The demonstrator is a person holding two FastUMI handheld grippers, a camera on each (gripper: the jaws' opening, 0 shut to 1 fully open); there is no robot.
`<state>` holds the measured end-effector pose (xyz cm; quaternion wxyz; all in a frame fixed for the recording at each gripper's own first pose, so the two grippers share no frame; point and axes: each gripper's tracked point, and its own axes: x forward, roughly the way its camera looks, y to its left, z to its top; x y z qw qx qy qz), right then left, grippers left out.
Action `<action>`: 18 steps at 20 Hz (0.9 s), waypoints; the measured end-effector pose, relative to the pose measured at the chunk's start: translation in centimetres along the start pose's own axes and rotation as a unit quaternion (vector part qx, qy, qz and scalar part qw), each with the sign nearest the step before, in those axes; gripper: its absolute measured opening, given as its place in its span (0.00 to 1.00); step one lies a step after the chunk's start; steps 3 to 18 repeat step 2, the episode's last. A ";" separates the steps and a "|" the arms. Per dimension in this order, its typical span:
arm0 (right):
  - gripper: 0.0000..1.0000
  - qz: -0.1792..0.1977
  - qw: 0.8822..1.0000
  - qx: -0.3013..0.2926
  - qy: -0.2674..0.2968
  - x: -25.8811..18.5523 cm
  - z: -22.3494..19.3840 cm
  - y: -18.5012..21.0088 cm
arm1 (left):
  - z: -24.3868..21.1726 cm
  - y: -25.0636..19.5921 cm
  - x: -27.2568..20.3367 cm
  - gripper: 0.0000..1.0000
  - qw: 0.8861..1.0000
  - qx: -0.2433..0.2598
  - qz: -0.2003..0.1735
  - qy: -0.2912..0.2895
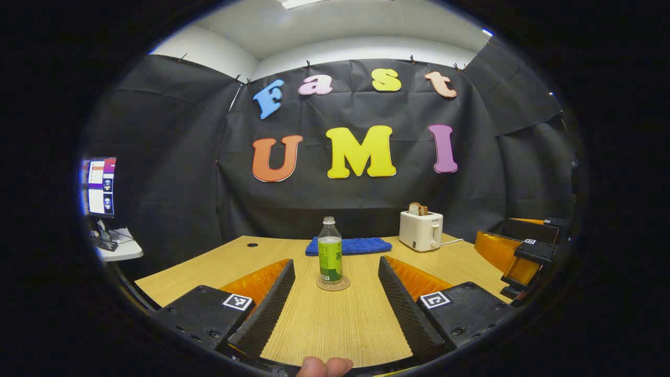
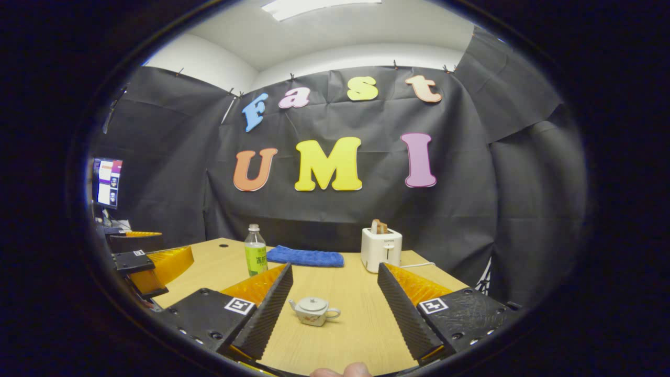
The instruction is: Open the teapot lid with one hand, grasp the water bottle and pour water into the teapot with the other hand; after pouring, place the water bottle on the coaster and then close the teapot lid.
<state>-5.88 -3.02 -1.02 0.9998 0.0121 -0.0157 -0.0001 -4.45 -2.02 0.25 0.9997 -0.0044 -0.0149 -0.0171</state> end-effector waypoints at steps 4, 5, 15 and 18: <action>0.98 0.001 1.000 -0.006 0.001 0.1 0.0 0.4 | 0.0 0.2 0.0 1.00 1.000 0.002 0.001 0.000; 0.98 0.001 1.000 -0.006 0.001 0.1 0.0 0.4 | 0.0 0.2 0.0 1.00 1.000 0.002 0.001 0.000; 0.98 0.001 1.000 -0.006 0.001 0.1 0.0 0.4 | 0.0 0.2 0.0 1.00 1.000 0.002 0.001 0.000; 0.98 0.001 1.000 -0.006 0.001 0.1 0.0 0.4 | 0.0 0.2 0.0 1.00 1.000 0.002 0.001 0.000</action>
